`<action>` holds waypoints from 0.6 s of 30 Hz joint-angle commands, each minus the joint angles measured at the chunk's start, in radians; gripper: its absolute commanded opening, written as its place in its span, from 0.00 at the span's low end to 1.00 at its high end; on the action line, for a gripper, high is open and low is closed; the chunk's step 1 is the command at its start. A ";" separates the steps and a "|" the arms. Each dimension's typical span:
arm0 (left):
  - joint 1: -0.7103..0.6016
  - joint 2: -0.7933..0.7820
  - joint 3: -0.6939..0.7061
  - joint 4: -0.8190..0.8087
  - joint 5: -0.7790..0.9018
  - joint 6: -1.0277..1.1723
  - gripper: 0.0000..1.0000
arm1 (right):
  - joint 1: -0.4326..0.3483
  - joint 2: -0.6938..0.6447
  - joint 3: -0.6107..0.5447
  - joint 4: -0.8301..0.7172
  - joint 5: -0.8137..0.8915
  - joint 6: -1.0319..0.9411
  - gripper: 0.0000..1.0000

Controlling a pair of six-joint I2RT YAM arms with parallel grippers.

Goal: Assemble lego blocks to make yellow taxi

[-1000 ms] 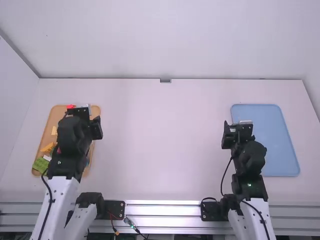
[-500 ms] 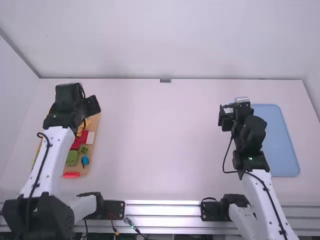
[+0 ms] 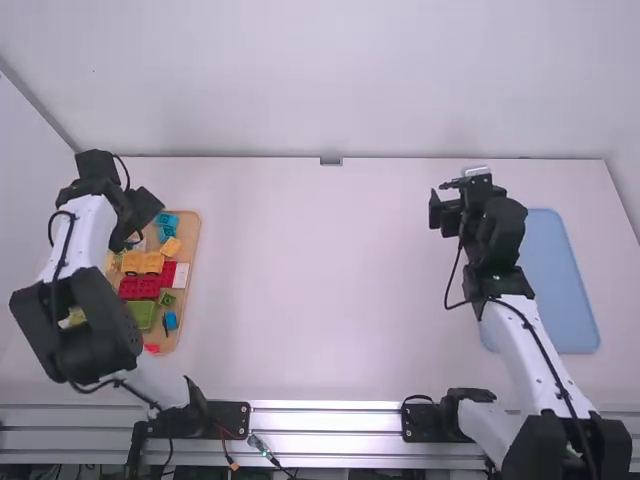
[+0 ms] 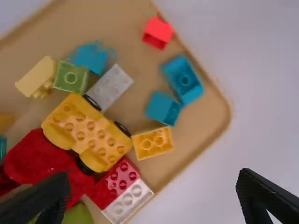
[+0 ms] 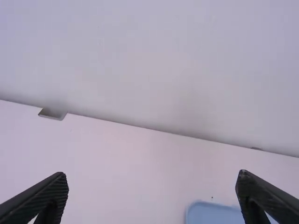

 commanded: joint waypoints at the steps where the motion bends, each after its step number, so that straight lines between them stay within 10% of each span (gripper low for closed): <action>1: 0.029 0.079 0.074 -0.036 -0.010 -0.057 0.97 | 0.019 0.026 0.047 0.007 -0.011 -0.010 0.97; 18: 0.040 0.235 0.143 -0.121 0.074 -0.143 0.99 | 0.034 0.056 0.066 0.014 -0.009 -0.019 0.99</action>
